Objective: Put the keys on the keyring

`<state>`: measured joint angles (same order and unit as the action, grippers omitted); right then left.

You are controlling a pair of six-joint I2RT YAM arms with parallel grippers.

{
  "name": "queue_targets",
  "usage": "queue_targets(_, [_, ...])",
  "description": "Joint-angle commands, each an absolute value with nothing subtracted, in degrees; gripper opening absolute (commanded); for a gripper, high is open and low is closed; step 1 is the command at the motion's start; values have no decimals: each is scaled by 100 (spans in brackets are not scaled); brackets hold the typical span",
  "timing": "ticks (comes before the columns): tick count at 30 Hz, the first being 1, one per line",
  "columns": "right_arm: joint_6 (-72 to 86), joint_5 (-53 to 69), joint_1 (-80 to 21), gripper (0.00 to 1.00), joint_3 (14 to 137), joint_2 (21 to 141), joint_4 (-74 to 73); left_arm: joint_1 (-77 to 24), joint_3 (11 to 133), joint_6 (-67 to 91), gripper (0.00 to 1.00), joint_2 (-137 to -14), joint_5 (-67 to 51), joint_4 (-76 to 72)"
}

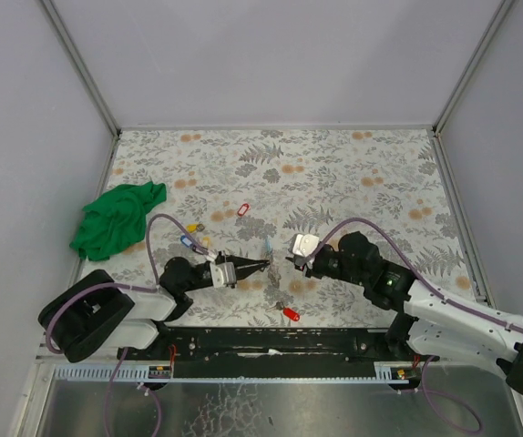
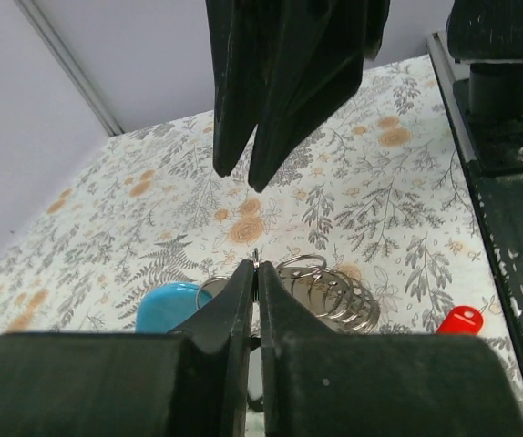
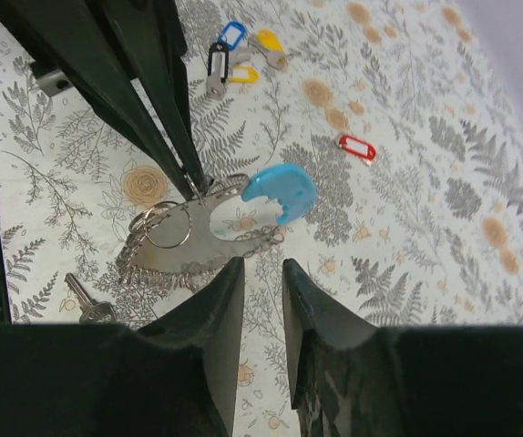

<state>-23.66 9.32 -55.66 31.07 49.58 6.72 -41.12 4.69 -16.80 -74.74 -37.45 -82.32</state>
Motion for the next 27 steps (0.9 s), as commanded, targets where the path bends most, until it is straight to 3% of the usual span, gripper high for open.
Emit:
queue_targets(1, [-1622, 1240, -5326, 32, 3315, 5200, 1100, -4054, 716, -1021, 0, -7280, -3113, -8280])
queue_targets(7, [-1004, 941, -5319, 42, 3648, 5674, 1079, -4052, 1230, -551, 0, -6750, -2480, -6624])
queue_targets(17, [-954, 588, -5184, 51, 3808, 5872, 1468, -4056, 2034, 823, 0, -6449, -1480, -4800])
queue_targets(27, [-858, 1115, -4543, 52, 4273, 6349, 1630, -4052, 3027, 1124, 0, -6413, -1135, -2808])
